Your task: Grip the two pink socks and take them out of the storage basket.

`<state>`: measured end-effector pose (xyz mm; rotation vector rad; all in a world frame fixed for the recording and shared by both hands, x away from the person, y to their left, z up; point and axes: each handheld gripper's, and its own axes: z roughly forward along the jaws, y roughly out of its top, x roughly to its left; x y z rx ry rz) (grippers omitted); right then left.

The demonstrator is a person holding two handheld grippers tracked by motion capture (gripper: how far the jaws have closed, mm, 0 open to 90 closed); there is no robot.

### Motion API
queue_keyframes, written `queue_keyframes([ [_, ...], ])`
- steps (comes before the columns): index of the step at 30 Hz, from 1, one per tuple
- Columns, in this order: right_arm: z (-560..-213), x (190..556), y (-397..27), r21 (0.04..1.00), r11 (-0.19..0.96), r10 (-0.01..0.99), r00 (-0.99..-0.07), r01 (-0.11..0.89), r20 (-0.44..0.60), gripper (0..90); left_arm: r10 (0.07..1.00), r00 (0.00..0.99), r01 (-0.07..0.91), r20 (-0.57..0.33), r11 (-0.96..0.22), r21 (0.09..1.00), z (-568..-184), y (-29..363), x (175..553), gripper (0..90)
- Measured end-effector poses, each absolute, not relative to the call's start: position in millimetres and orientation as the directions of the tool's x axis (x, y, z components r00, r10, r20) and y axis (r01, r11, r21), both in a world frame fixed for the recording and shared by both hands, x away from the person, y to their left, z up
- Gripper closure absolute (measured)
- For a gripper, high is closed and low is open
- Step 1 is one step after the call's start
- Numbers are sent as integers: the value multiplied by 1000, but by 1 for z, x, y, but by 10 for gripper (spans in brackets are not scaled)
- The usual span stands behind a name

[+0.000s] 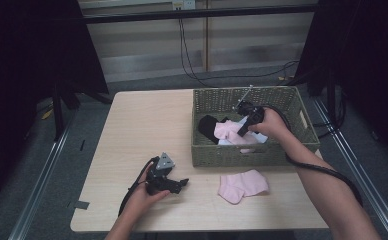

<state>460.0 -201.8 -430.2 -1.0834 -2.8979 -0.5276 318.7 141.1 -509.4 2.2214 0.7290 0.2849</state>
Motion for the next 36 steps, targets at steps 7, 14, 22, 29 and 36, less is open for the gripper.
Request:
queue_keyframes([
  [7,-415,455,-206,337,686,643,-754,645,135,900,584,812,412,-24,-543,731,-509,141,319,166],
  [14,-407,452,-205,343,691,632,-762,637,143,900,583,812,409,-20,-546,731,-509,141,319,166],
  [22,-412,455,-206,343,670,647,-744,658,166,900,583,812,409,-19,-546,731,-509,141,319,166],
  [29,-417,454,-204,350,663,653,-740,661,160,896,584,811,413,-24,-543,731,-509,141,319,166],
  [36,-406,453,-208,365,650,656,-735,667,174,900,583,812,409,-19,-546,731,-509,141,319,166],
])
